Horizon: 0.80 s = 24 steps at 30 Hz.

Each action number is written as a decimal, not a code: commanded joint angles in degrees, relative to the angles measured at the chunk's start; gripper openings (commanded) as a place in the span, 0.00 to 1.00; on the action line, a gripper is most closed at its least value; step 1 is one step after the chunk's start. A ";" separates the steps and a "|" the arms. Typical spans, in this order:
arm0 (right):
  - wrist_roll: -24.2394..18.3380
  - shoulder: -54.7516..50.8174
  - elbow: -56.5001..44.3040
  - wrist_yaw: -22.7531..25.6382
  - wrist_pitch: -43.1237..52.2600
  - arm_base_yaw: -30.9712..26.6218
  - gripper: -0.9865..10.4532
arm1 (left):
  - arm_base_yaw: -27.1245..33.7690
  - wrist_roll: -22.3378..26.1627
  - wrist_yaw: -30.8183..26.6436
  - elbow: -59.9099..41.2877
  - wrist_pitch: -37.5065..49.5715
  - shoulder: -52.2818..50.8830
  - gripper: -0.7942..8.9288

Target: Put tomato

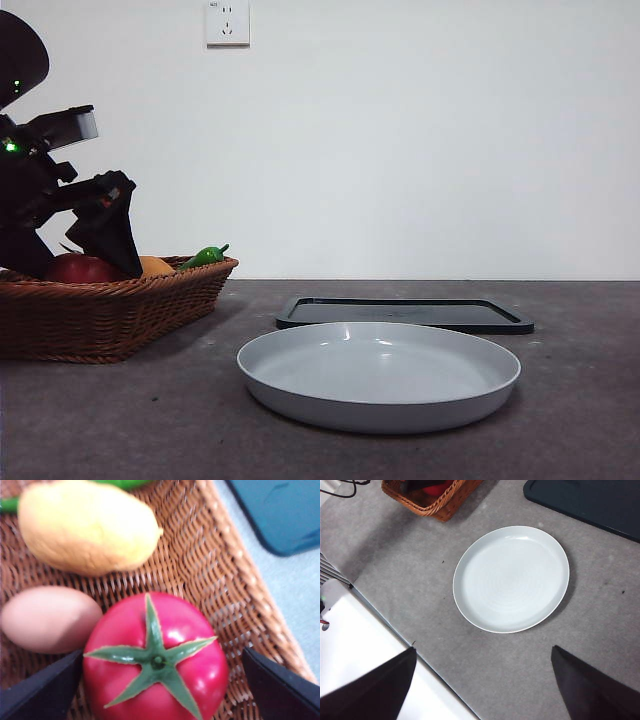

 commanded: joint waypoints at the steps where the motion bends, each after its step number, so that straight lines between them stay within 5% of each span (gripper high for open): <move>1: 0.66 0.42 1.20 -0.04 0.31 0.26 0.46 | -0.15 0.83 -0.11 1.14 0.85 1.40 0.60; 9: 0.66 0.42 1.18 -0.04 0.31 0.24 0.46 | -0.13 0.70 -0.09 1.14 0.70 1.68 0.39; 24: 0.63 0.42 1.20 -0.02 0.37 0.24 0.46 | -1.68 -3.54 2.14 1.20 0.87 -11.72 0.39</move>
